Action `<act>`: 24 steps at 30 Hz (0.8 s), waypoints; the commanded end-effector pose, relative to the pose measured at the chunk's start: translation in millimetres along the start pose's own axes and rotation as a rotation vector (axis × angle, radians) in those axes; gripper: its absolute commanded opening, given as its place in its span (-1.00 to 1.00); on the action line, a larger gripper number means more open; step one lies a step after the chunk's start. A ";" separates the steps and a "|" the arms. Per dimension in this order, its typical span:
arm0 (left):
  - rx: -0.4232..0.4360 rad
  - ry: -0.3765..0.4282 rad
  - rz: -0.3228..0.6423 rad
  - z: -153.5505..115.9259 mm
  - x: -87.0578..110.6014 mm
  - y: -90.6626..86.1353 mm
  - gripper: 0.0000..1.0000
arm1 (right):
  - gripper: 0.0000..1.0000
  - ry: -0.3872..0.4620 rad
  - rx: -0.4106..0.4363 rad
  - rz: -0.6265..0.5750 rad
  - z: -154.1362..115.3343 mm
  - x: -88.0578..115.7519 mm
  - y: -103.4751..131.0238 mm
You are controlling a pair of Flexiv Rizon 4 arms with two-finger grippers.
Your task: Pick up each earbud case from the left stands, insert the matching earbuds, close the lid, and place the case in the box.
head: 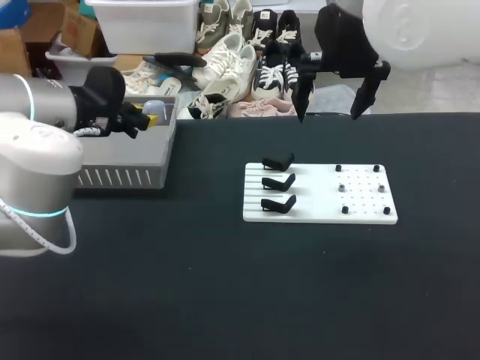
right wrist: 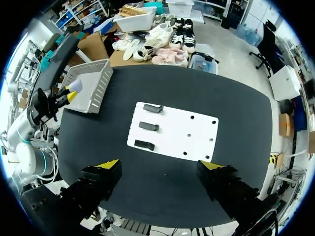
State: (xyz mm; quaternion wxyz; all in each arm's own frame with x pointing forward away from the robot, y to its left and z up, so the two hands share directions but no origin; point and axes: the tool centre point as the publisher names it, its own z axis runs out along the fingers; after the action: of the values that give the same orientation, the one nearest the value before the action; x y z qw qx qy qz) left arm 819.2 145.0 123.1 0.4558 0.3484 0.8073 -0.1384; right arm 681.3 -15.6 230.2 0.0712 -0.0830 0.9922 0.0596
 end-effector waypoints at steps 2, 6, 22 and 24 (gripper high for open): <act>0.003 0.022 -0.001 3.6 14.0 32.3 -1.00 | 1.00 -0.004 0.001 0.002 -0.2 1.8 -0.2; -0.001 0.021 -0.026 -9.3 30.5 41.3 -1.00 | 1.00 -0.004 0.001 0.002 -0.2 1.8 -0.2; 0.111 -0.207 0.153 -42.9 -23.0 -20.8 1.00 | 1.00 -0.004 0.001 0.002 -0.2 1.8 -0.2; 0.173 -0.245 0.192 -38.8 -35.5 -41.4 1.00 | 1.00 -0.004 0.001 0.002 -0.2 1.8 -0.2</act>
State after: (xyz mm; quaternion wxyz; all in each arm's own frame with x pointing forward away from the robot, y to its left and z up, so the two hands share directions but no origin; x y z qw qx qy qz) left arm 793.0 132.8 163.6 0.4743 0.4321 0.7493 -0.1638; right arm 681.3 -15.6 230.2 0.0712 -0.0830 0.9922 0.0596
